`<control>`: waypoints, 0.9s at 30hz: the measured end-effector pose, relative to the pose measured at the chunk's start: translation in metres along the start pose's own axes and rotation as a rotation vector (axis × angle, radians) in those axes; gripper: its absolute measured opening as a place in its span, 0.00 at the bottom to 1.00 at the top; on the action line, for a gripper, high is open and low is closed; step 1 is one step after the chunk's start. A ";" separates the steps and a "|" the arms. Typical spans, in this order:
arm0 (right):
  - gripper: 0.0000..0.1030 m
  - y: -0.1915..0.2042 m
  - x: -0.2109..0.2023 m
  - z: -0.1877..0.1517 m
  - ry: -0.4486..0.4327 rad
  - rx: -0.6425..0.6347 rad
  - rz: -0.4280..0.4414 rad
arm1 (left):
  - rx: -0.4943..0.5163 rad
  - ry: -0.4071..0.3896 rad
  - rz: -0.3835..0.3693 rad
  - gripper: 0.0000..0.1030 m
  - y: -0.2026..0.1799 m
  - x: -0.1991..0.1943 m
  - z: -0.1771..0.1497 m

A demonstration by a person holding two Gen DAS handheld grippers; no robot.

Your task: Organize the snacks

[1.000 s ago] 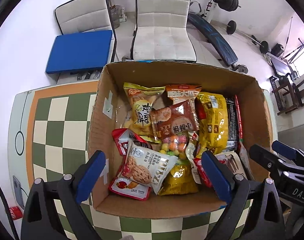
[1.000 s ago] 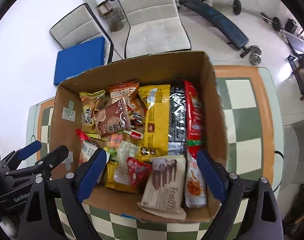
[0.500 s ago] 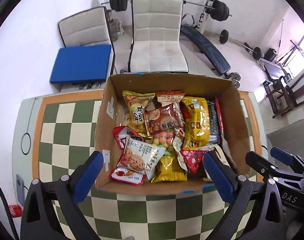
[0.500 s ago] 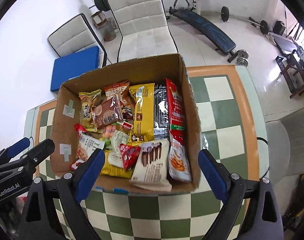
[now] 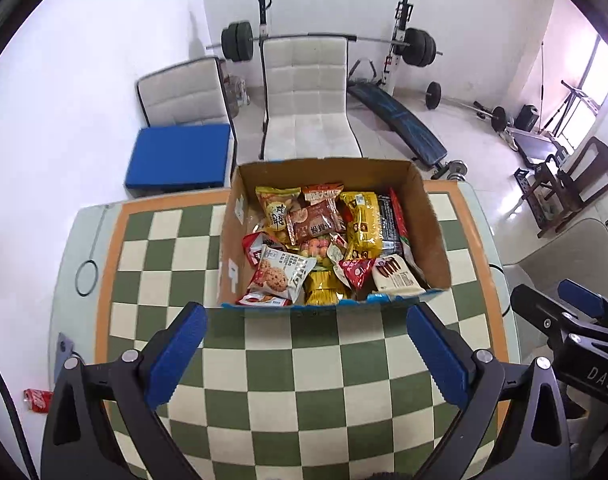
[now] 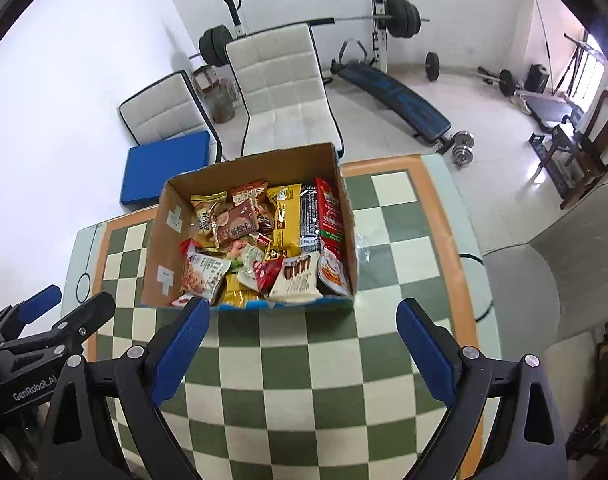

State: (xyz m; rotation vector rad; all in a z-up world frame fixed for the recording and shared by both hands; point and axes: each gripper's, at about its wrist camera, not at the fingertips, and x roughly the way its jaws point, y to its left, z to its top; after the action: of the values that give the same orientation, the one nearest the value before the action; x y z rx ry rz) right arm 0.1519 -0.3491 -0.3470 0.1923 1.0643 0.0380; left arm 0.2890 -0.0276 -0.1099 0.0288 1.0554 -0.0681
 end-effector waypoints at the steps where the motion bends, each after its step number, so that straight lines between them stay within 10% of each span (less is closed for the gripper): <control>1: 0.94 0.000 -0.009 -0.005 -0.007 0.000 0.001 | 0.001 -0.009 0.004 1.00 0.000 -0.008 -0.004; 27: 0.94 0.016 -0.169 -0.056 -0.181 -0.080 0.013 | -0.086 -0.109 -0.025 1.00 0.007 -0.110 -0.029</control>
State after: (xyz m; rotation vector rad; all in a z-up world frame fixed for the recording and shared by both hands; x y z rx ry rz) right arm 0.0224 -0.3461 -0.2245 0.1279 0.8796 0.0732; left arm 0.2110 -0.0141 -0.0287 -0.0653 0.9494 -0.0468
